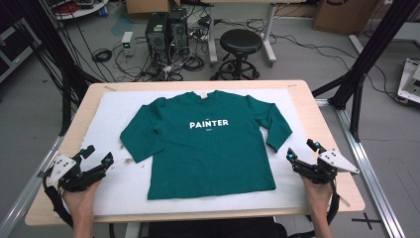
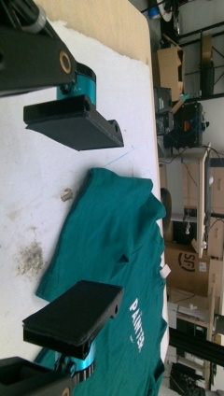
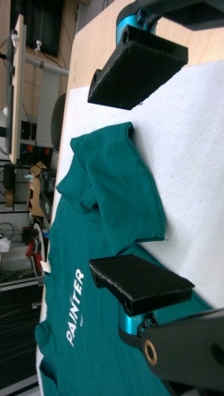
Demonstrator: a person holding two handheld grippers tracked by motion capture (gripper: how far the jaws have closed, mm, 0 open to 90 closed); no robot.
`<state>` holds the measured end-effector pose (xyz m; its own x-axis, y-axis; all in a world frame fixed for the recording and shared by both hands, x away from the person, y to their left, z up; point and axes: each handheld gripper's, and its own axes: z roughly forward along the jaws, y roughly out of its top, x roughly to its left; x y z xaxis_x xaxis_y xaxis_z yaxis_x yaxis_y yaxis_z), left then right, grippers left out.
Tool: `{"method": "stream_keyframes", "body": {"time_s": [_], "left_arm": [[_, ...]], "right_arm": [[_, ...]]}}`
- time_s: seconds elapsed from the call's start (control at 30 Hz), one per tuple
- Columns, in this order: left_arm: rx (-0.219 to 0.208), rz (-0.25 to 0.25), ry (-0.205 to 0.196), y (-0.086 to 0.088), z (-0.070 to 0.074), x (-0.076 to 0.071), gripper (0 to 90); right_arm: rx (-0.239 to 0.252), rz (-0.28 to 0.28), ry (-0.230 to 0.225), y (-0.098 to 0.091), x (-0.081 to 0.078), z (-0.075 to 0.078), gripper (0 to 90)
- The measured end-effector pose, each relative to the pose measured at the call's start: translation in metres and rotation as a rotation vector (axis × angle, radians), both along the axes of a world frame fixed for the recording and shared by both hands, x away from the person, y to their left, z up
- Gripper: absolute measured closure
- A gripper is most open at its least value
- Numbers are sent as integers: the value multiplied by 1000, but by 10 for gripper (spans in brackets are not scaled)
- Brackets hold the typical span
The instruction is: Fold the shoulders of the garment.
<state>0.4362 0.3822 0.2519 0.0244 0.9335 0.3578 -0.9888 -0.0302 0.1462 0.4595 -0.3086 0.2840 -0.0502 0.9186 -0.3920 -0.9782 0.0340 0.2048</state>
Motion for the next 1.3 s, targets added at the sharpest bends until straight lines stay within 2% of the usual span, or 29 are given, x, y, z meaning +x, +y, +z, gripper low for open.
{"method": "stream_keyframes", "body": {"time_s": [1.3], "left_arm": [[-16, 9, 35, -1, 3, -1, 242]], "right_arm": [[-3, 15, 16, -2, 0, 2, 187]]}}
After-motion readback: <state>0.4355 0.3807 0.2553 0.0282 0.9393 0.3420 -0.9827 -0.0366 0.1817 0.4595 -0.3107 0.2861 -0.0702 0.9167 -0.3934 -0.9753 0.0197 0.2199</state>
